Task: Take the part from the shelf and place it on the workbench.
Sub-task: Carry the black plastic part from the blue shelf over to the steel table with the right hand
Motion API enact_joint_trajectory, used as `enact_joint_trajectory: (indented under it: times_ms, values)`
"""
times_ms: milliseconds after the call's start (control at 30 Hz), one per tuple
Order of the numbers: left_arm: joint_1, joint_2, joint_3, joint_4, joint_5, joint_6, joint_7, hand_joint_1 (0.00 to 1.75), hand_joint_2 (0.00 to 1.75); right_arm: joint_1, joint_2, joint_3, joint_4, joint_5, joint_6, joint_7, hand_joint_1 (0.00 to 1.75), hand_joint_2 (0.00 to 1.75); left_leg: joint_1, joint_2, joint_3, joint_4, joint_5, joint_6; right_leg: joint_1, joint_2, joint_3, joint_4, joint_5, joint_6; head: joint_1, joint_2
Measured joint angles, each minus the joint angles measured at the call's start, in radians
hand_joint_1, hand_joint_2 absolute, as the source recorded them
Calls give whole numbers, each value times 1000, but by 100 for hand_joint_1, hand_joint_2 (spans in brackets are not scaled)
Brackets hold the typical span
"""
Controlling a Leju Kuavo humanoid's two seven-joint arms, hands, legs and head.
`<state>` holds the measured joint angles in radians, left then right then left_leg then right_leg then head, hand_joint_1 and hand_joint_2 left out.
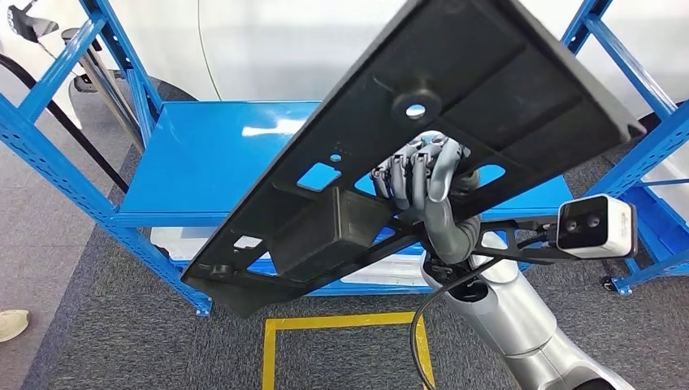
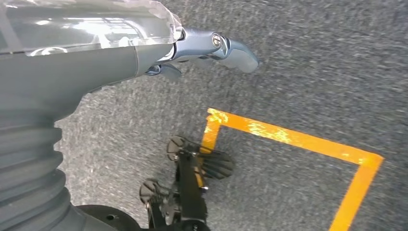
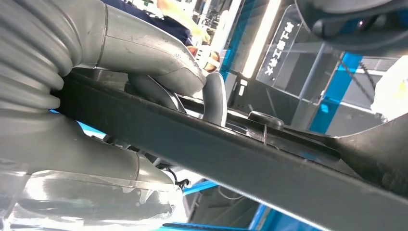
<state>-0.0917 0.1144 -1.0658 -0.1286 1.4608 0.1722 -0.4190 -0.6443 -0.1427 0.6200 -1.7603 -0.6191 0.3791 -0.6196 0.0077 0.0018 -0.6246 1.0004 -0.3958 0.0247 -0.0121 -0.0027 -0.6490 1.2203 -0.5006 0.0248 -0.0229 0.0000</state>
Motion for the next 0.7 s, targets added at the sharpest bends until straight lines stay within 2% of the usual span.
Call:
enact_joint_trajectory:
  times_ms: [67,100,133,200,233,267,333,367,400,433,467,500,533,567,600,633,700]
  values:
    - [-1,0,0,0,0,1,5,0,175,-24,0,-1,1,-21,-14,29,175,175,-3,-1,-18,6,15,-8,5,0,104,-144,4,-10,0,0]
    - [-1,0,0,0,0,2,8,0,175,-34,0,-1,0,-29,-22,40,175,175,-3,-1,-22,7,23,-13,8,0,135,-192,-4,-15,0,0]
    - [-1,-1,0,0,0,3,10,0,175,-40,0,-1,0,-33,-30,46,175,175,-3,-1,-25,6,31,-19,11,0,146,-216,-10,-19,0,0]
    - [1,0,1,0,0,5,11,0,175,-48,0,1,-1,-38,-48,54,175,175,-1,-3,-28,3,41,-31,10,-2,138,-225,6,-30,0,0]
    - [1,0,1,0,0,5,10,0,175,-54,0,3,-1,-40,-60,58,175,175,-1,-4,-36,15,25,-35,8,-5,131,-228,17,-38,0,0]
    - [2,1,2,0,0,5,10,0,175,-61,0,5,-2,-40,-74,61,175,175,0,-5,-48,44,-8,-40,5,-7,121,-232,30,-45,0,0]
    - [3,4,2,0,0,6,9,0,175,-77,-2,10,-3,-42,-103,67,175,175,3,-5,-84,161,-109,-48,4,-8,95,-234,54,-54,0,0]
    - [2,6,2,0,0,6,9,0,175,-81,-5,12,-4,-43,-113,66,175,175,4,-5,-99,227,-146,-52,4,-8,80,-233,65,-53,0,0]
    - [3,7,2,0,0,7,10,0,175,-83,-9,15,-3,-44,-117,62,175,175,5,-5,-103,277,-161,-55,4,-8,64,-231,76,-52,0,0]
    - [3,7,2,0,0,7,11,0,175,-83,-14,17,-2,-44,-118,55,175,175,6,-5,-92,295,-151,-57,4,-9,48,-228,87,-50,0,0]
    - [3,7,2,0,0,8,11,0,175,-83,-19,20,-1,-43,-115,46,175,175,8,-5,-64,277,-127,-58,4,-9,32,-225,96,-47,0,0]
    - [3,7,2,0,0,10,11,0,175,-83,-23,22,1,-42,-110,37,175,175,10,-5,-20,227,-100,-59,4,-9,16,-220,105,-44,0,0]
    - [3,7,2,0,0,11,11,0,175,-83,-26,24,2,-39,-105,28,175,175,11,-5,34,156,-91,-58,4,-9,3,-215,113,-40,0,0]
    - [2,7,2,0,0,12,10,0,175,-83,-29,26,3,-35,-101,21,175,175,9,-7,83,86,-95,-53,5,-9,-7,-209,120,-35,0,0]
    - [1,7,2,0,0,13,9,0,175,-82,-30,30,4,-27,-95,12,175,175,8,-8,114,35,-105,-48,6,-9,-12,-206,127,-29,0,0]
    - [1,6,2,0,0,14,8,0,175,-81,-31,34,6,-18,-90,5,175,175,5,-9,129,7,-116,-41,7,-9,-15,-206,135,-23,0,0]
    - [3,5,2,0,0,14,7,0,175,-79,-31,43,9,-1,-82,-5,175,175,4,-8,122,-2,-106,-26,6,-8,-18,-208,148,-11,0,0]
